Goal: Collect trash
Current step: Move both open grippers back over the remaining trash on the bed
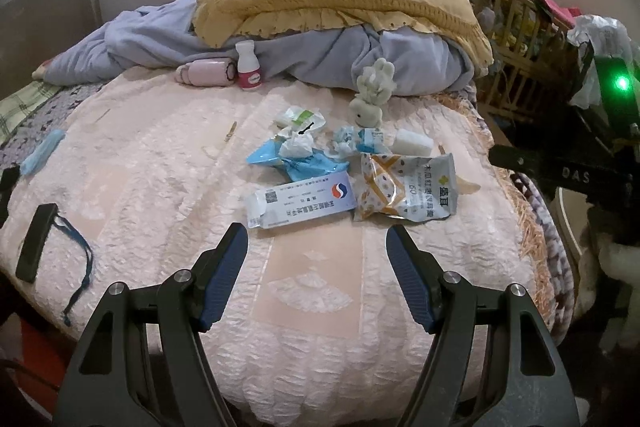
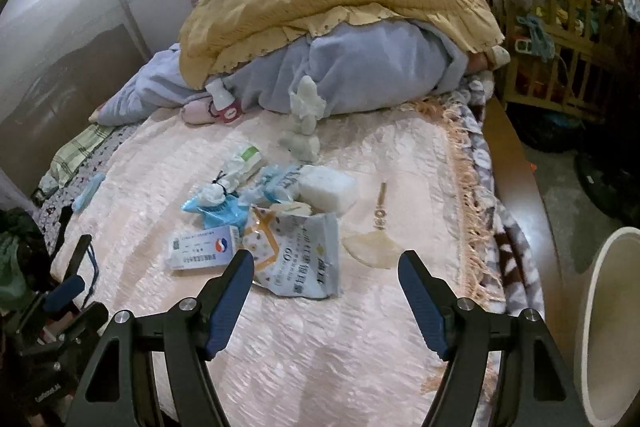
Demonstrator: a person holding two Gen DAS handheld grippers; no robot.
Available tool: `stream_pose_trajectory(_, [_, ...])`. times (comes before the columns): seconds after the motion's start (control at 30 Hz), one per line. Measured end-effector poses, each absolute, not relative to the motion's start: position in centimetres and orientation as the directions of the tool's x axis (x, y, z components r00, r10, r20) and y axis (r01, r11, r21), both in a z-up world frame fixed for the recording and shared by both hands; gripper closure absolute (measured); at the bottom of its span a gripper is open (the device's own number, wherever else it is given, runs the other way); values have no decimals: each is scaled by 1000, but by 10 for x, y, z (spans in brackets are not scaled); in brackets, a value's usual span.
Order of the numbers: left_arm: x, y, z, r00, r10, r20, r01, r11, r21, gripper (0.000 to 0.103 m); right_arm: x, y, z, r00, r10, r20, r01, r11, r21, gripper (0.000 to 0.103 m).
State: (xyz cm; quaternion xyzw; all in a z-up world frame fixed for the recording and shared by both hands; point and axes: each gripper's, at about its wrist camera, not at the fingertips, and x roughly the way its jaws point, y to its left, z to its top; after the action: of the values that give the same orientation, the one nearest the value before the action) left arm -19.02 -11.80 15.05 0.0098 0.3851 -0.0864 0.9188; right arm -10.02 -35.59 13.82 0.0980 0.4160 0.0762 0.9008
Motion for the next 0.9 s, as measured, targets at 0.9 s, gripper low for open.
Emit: stream_pose_trajectory(0.9, [-131, -12, 109, 567, -109, -816, -12, 990, -141, 32, -109, -331, 119, 584, 262, -768, -154, 965, 212, 27])
